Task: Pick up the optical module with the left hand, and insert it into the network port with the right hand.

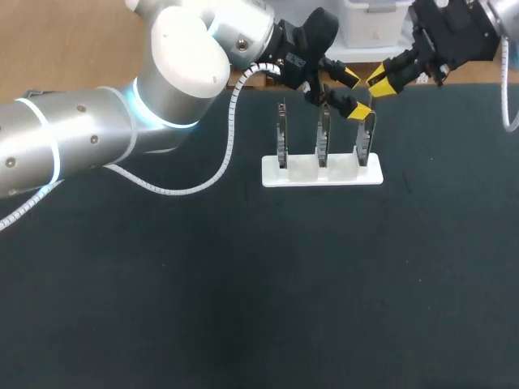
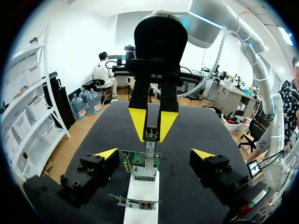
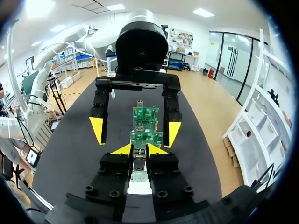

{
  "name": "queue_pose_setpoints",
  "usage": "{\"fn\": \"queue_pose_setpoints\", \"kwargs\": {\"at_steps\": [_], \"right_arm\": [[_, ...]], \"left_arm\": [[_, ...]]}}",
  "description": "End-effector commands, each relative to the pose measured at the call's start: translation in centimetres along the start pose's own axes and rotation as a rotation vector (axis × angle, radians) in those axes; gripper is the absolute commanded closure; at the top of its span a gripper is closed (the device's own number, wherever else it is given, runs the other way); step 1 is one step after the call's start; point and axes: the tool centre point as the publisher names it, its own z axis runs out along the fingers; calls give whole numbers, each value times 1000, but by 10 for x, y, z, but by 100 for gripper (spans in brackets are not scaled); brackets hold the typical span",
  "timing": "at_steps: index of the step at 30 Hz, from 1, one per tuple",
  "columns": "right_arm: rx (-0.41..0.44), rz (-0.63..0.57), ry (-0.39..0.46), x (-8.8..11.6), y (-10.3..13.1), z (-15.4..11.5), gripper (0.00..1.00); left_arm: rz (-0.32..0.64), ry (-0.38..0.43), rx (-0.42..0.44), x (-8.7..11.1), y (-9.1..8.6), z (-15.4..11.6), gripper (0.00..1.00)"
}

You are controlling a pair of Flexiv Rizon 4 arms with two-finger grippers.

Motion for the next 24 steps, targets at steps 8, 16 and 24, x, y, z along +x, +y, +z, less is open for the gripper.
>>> {"fn": "queue_pose_setpoints", "kwargs": {"at_steps": [8,16,24], "right_arm": [[-1,13,-1,5,-2,2,100],[2,20,-2,5,-2,2,100],[0,31,6,5,-2,2,0]], "left_arm": [[2,0,1,0,1,0,0],[2,0,1,0,1,0,0],[2,0,1,0,1,0,0]]}}
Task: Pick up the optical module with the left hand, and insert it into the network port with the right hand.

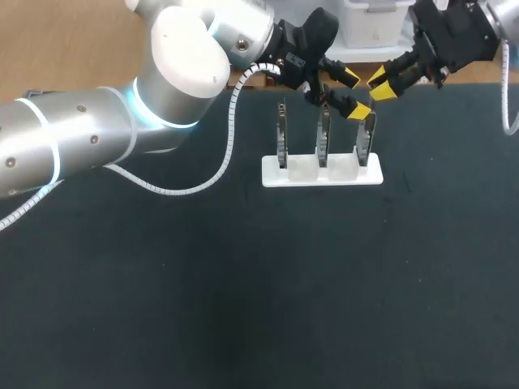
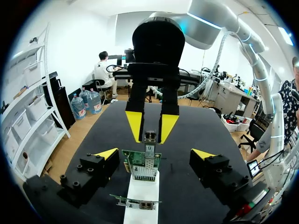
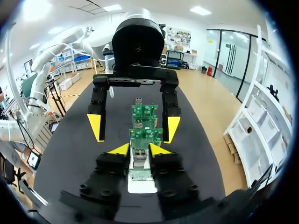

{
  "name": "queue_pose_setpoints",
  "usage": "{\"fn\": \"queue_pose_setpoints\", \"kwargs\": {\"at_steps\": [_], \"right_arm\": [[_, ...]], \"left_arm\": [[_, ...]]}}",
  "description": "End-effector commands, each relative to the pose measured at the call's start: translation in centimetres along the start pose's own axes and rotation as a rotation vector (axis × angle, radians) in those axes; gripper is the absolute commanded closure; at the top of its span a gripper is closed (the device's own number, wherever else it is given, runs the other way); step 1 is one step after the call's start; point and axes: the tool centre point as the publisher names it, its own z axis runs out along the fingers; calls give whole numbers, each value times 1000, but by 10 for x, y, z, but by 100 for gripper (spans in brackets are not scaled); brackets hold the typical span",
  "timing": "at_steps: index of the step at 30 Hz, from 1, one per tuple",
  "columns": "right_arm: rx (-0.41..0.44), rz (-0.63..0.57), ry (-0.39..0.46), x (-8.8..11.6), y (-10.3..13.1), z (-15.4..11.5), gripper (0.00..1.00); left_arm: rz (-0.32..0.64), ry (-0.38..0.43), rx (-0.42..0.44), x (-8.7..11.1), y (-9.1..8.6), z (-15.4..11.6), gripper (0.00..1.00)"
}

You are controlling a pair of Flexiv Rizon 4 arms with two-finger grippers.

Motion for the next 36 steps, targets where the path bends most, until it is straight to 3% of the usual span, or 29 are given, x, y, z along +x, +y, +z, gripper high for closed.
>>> {"fn": "queue_pose_setpoints", "kwargs": {"at_steps": [1,12,31,32,34,35,36], "right_arm": [[-1,0,3,-1,-1,0,0],[43,6,-29,-3,4,-15,0],[64,28,-90,13,16,-40,0],[59,33,-86,13,16,-40,10],[60,32,-85,13,16,-40,51],[62,27,-88,13,16,-41,64],[62,25,-88,13,16,-41,85]], "left_arm": [[2,0,1,0,1,0,0],[2,0,1,0,1,0,0],[2,0,1,0,1,0,0],[2,0,1,0,1,0,0],[2,0,1,0,1,0,0],[2,0,1,0,1,0,0],[2,0,1,0,1,0,0]]}}
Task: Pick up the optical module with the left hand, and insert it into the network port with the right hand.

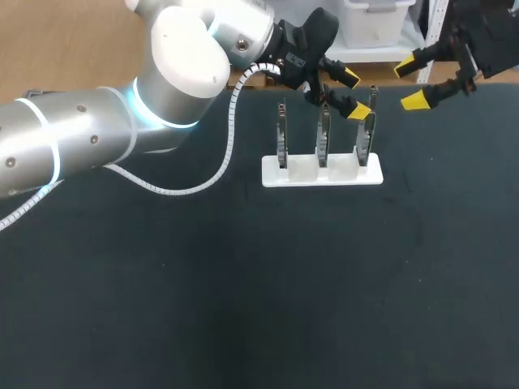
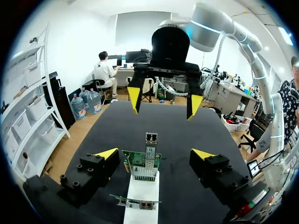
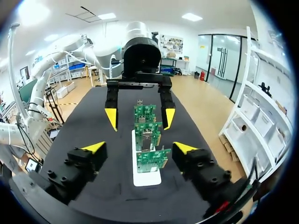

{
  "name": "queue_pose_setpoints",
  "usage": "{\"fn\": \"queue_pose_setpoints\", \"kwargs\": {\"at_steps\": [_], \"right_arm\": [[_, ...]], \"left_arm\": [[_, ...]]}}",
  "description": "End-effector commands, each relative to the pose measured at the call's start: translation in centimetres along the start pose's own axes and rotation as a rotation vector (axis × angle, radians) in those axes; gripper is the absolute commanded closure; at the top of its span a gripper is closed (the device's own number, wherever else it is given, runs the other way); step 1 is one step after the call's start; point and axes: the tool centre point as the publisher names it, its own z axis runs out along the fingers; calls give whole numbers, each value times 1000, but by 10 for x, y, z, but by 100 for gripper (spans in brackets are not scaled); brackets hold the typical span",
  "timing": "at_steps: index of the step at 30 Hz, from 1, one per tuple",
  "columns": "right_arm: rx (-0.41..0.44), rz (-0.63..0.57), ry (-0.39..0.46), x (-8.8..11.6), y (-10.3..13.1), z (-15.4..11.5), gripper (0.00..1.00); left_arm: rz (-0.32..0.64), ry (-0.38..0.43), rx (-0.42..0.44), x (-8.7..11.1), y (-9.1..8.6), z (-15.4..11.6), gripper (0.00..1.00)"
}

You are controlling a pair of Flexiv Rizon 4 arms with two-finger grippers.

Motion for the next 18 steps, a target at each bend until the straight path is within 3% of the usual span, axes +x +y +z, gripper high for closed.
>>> {"fn": "queue_pose_setpoints", "kwargs": {"at_steps": [1,18], "right_arm": [[3,-9,-4,-1,0,0,100],[10,-83,-1,-23,-5,2,100]], "left_arm": [[2,0,1,0,1,0,0],[2,0,1,0,1,0,0]]}}
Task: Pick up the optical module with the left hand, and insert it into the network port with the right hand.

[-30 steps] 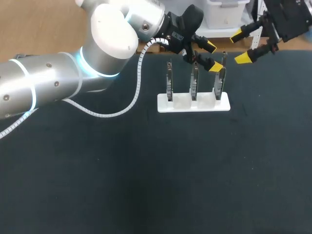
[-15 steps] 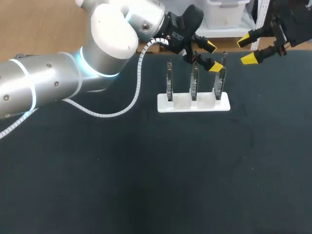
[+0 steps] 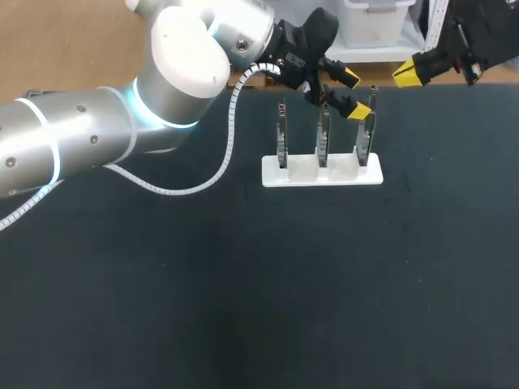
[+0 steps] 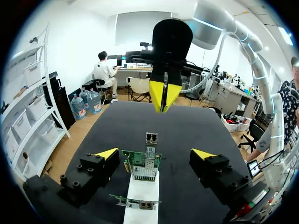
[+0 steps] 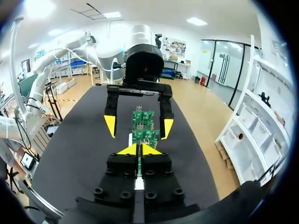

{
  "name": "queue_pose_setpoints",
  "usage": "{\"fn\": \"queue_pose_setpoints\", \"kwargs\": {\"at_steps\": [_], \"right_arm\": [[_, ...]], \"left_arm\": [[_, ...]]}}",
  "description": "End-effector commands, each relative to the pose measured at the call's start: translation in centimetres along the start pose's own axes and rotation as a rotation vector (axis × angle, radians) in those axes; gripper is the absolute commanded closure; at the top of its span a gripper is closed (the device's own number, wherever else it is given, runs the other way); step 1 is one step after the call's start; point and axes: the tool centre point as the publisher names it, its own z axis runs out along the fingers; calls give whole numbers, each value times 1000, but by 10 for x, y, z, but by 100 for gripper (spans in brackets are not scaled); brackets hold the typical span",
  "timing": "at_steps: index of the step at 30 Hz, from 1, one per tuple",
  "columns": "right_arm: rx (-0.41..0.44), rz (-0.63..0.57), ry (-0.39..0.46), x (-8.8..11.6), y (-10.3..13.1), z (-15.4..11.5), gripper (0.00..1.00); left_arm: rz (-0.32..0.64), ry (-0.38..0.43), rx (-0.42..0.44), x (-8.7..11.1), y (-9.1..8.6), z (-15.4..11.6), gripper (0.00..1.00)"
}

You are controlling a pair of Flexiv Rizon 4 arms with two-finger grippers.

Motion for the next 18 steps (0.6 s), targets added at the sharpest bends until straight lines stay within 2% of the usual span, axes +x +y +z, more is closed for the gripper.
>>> {"fn": "queue_pose_setpoints", "kwargs": {"at_steps": [1,18], "right_arm": [[-4,-12,4,-6,-2,1,100],[-51,-31,-22,-17,-14,27,100]], "left_arm": [[2,0,1,0,1,0,0],[2,0,1,0,1,0,0]]}}
